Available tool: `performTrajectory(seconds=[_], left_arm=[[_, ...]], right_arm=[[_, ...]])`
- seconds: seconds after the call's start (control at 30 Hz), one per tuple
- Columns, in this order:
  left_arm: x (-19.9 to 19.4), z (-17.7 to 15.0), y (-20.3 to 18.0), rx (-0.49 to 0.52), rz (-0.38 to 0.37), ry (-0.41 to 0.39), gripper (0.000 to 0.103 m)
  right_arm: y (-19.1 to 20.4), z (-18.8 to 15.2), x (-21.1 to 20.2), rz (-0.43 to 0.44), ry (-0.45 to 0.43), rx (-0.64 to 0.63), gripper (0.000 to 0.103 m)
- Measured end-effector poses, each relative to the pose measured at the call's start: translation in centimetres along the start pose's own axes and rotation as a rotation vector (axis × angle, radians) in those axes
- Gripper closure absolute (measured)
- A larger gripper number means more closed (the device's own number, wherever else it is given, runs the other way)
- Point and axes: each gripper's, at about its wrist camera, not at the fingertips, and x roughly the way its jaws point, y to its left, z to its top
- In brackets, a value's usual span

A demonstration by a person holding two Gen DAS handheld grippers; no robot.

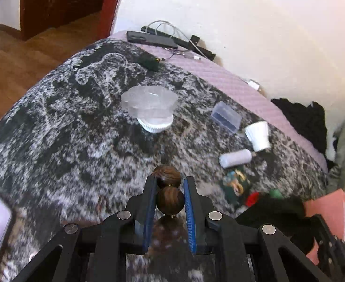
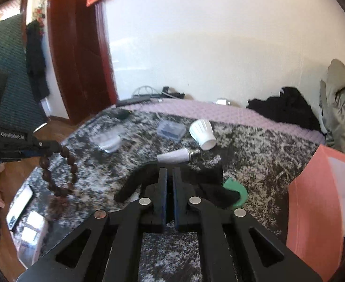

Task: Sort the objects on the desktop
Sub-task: 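Grasp the black glove with the right gripper while the left gripper grasps the bead bracelet, then carry the glove and bead bracelet over the pink box and release both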

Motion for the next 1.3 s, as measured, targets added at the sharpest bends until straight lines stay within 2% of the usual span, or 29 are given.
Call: performTrajectory(seconds=[0.17, 0.27, 0.3, 0.33, 0.4, 0.57, 0.6, 0.67, 0.7, 0.73, 0.83, 1.0, 1.17, 1.3], left_arm=[[-2.6, -1.4, -1.4, 0.047, -0.016, -0.017, 0.086], [-2.0, -2.4, -1.9, 0.080, -0.002, 0.024, 0.086], [-1.3, -2.8, -1.9, 0.088, 0.005, 0.049, 0.086], [-0.6, -3.1, -1.9, 0.096, 0.012, 0.074, 0.086], [1.4, -3.7, -1.5, 0.099, 0.039, 0.132, 0.086], [5.7, -5.1, -0.6, 0.114, 0.097, 0.241, 0.085], [6.2, -5.3, -0.5, 0.119, 0.108, 0.253, 0.085], [6.8, -5.5, -0.4, 0.125, 0.117, 0.262, 0.085], [7.0, -5.5, -0.3, 0.126, 0.119, 0.265, 0.085], [7.1, -5.5, -0.2, 0.127, 0.121, 0.268, 0.085], [7.2, -5.4, 0.0, 0.133, 0.134, 0.270, 0.085], [5.9, -5.0, -0.1, 0.133, 0.161, 0.237, 0.086], [1.8, -4.2, -1.6, 0.155, 0.119, 0.150, 0.086], [-2.4, -3.8, -3.8, 0.198, 0.120, 0.045, 0.086]], right_arm=[[0.8, 0.6, -3.7, 0.010, -0.052, -0.020, 0.103], [0.4, -0.5, -2.4, 0.021, 0.025, 0.019, 0.102], [0.3, -1.0, -1.7, 0.023, 0.060, 0.034, 0.091], [0.2, -1.4, -1.0, 0.025, 0.094, 0.050, 0.054], [-0.1, -2.3, 0.4, 0.029, 0.163, 0.082, 0.008], [-0.8, -4.6, 3.9, 0.040, 0.335, 0.161, 0.009], [-0.9, -5.1, 4.6, 0.042, 0.369, 0.176, 0.014], [-1.2, -5.9, 5.8, 0.043, 0.427, 0.200, 0.042], [-1.5, -6.1, 6.1, 0.037, 0.433, 0.197, 0.073], [-1.7, -6.2, 6.4, 0.032, 0.438, 0.194, 0.083], [-2.4, -6.3, 6.7, 0.031, 0.433, 0.191, 0.089], [-1.8, -4.4, 4.1, 0.053, 0.334, 0.184, 0.091], [-1.0, -1.5, -0.3, 0.064, 0.185, 0.161, 0.091], [-0.3, 0.5, -4.8, 0.039, 0.039, 0.116, 0.091]])
